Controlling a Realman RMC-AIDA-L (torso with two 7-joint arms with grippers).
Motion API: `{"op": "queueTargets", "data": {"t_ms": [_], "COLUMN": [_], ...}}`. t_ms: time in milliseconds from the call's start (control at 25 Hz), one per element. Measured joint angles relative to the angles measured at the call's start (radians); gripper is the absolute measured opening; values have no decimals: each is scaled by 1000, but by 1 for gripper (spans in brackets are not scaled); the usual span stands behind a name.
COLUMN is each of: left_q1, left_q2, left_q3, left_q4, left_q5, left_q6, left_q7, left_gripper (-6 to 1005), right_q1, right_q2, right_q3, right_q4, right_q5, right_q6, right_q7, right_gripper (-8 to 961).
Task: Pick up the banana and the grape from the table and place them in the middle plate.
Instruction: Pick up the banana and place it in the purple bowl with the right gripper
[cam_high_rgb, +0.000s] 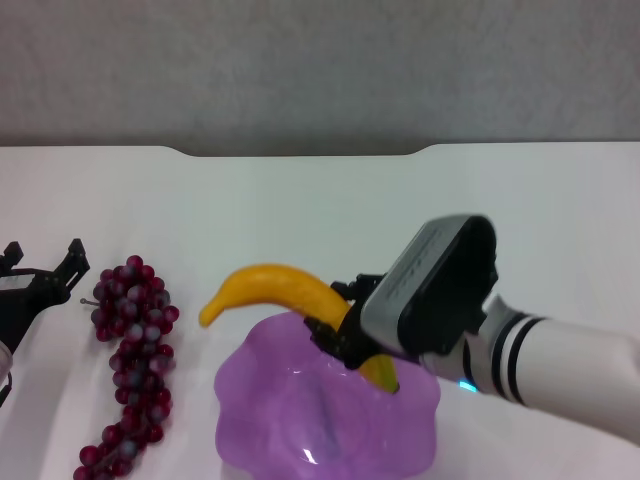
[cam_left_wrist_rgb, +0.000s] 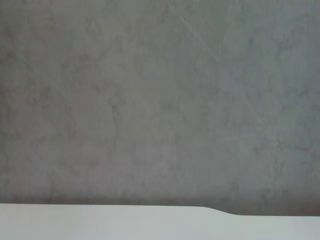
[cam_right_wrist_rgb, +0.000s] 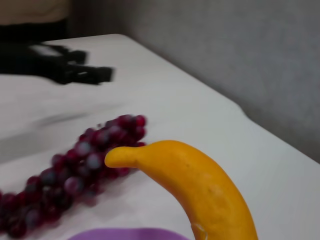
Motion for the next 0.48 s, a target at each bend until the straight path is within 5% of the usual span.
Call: {"op": "queueTargets", "data": {"t_ms": [480], "left_q1": [-1], "left_q2": [0], "left_q3": [-8], "left_q4": [-9], "left_q5": [0], "left_q6": [0], "left_q7": [0], "left_gripper": [863], "right_q1": [-25], "right_q2": [1], "right_q3": [-51], "right_q4": [-59], "right_q5": [-29], "right_q6": [-74], "right_q7": [-27], "right_gripper": [492]}}
